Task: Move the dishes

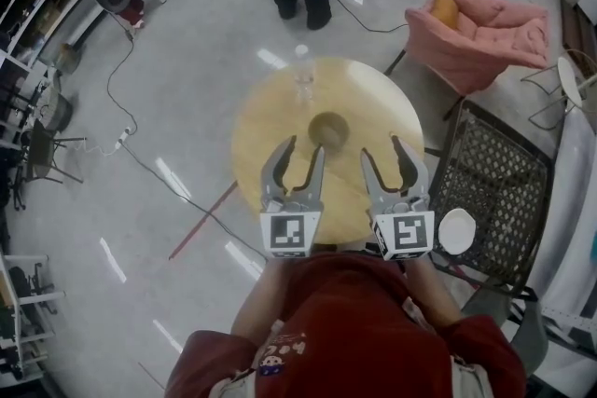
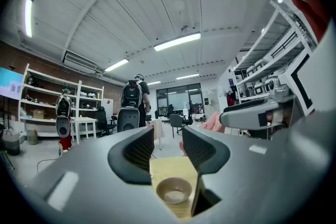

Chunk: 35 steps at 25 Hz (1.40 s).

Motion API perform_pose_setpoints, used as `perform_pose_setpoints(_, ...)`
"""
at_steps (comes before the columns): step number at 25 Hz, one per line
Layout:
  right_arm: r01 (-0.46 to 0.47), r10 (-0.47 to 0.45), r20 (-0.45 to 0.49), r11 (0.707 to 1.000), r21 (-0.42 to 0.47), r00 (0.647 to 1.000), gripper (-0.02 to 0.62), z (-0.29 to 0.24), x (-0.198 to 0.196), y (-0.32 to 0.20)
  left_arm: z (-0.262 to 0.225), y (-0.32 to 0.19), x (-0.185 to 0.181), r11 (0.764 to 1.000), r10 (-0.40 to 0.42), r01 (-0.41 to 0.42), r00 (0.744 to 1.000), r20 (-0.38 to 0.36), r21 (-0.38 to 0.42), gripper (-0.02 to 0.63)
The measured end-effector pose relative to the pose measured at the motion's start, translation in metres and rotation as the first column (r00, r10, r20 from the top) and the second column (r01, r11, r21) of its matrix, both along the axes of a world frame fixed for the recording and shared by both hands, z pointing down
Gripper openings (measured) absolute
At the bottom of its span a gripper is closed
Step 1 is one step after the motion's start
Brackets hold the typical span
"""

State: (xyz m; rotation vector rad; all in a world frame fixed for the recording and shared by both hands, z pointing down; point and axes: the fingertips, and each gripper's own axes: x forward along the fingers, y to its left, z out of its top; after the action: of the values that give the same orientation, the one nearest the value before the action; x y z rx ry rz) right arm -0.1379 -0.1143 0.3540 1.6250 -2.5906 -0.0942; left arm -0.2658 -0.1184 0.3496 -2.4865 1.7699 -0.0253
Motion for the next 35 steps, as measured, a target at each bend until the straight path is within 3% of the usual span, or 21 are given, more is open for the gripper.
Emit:
perform_pose_setpoints(5, -0.007, 0.007, -0.001, 1.000, -0.025, 1.000, 0.233, 0.006, -0.001, -0.005, -0.004, 0.001, -0.004, 1.000, 0.001, -0.001, 1.000, -0.010, 0.015, 0.131)
perform_pose_setpoints(11, 0.000, -0.002, -0.023, 0.996, -0.092, 1.000, 0.233, 0.027, -0.003, -0.015, -0.008, 0.002, -0.007, 0.999, -0.014, 0.014, 1.000, -0.002, 0.037, 0.008)
perform_pose_setpoints(21, 0.000, -0.015, -0.055, 0.962, -0.273, 0.998, 0.233, 0.086, -0.009, -0.049, -0.004, 0.004, -0.021, 0.998, -0.049, 0.050, 0.999, -0.019, 0.027, 0.007)
perform_pose_setpoints(24, -0.003, -0.018, -0.059, 0.943, -0.332, 0.998, 0.233, 0.106, -0.009, -0.059, -0.002, 0.004, -0.024, 0.998, -0.046, 0.046, 0.999, 0.002, 0.029, 0.008)
perform_pose_setpoints(35, -0.003, -0.042, -0.070, 0.834, -0.551, 0.997, 0.233, 0.176, -0.026, -0.081, -0.009, 0.005, -0.034, 0.996, -0.077, 0.079, 0.996, -0.050, 0.044, 0.006)
